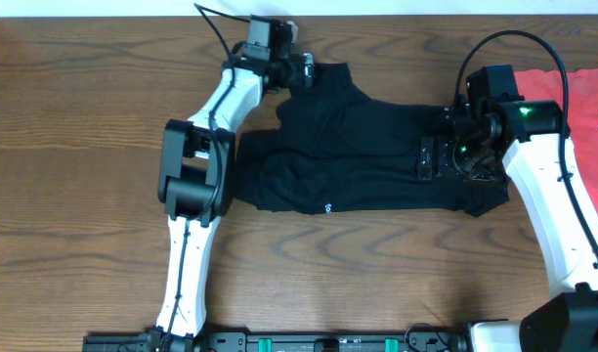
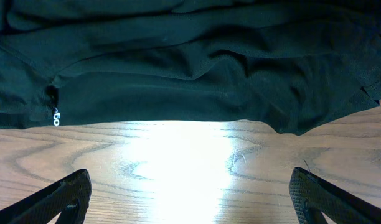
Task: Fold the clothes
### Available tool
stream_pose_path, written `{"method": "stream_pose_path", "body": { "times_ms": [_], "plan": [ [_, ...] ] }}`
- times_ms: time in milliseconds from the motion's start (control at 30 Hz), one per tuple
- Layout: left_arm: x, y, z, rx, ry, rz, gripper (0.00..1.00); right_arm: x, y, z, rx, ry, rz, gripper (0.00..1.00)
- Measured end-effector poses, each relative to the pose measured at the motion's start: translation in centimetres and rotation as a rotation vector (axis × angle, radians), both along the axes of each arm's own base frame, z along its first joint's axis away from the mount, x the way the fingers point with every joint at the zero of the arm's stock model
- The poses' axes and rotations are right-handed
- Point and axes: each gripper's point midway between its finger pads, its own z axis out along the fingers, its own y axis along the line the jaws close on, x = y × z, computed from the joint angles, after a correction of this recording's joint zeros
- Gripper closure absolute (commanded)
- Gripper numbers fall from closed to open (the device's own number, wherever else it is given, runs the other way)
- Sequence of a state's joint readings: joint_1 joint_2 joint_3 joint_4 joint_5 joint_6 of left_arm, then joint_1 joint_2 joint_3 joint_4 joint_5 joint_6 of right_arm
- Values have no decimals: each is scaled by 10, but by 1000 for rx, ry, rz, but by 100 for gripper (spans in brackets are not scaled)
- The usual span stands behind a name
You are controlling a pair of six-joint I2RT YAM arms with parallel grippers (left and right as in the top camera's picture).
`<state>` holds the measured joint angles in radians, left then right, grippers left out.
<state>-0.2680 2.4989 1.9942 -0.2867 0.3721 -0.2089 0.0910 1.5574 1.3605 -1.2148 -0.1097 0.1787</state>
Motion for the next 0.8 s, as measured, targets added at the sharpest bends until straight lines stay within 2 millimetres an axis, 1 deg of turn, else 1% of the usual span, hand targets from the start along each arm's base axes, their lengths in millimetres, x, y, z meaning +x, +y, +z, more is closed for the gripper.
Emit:
{"method": "stream_pose_path", "body": {
  "times_ms": [67, 100, 133, 167, 200, 233, 267, 300, 333, 367, 400, 467, 567, 633, 667, 800],
  "plan": [
    [-6, -15, 0, -3, 1, -26, 11, 0, 0, 0, 0, 0, 0, 1],
    [-9, -23, 0, -6, 2, -42, 15, 0, 0, 0, 0, 0, 0, 1],
    [-13, -31, 0, -8, 3, -56, 22, 0, 0, 0, 0, -1, 0, 1],
    [-16, -39, 0, -13, 8, -67, 31, 0, 0, 0, 0, -1, 0, 1],
    [-20, -46, -1, -13, 9, -82, 48, 1, 0, 0, 0, -2, 0, 1],
    [-23, -52, -2, -15, 13, -92, 60, 1, 0, 0, 0, -2, 0, 1],
    [-26, -56, -4, -15, 20, -103, 73, 1, 0, 0, 0, -3, 0, 1],
    [-29, -60, -7, -15, 26, -110, 81, 1, 0, 0, 0, -3, 0, 4],
    [-30, -61, -10, -14, 32, -114, 91, 1, 0, 0, 0, -3, 0, 9],
    [-31, -61, -11, -18, 41, -110, 94, 1, 0, 0, 0, -4, 2, 14],
    [-32, -59, -13, -16, 47, -113, 94, 1, 0, 0, 2, -2, -6, 20],
    [-31, -54, -13, -22, 58, -102, 94, 1, 0, 0, 3, -3, 0, 27],
    [-27, -41, -15, -31, 76, -76, 94, 1, 1, 0, 4, -5, -3, 26],
    [-26, -31, -15, -34, 89, -59, 94, 3, 1, 1, 5, -12, -5, 20],
    [-25, -25, -14, -34, 95, -50, 94, 5, 1, 1, 6, -21, -5, 19],
    [-23, -2, -11, -26, 122, -12, 94, 16, 2, 3, 10, -67, -6, 20]
  ]
}}
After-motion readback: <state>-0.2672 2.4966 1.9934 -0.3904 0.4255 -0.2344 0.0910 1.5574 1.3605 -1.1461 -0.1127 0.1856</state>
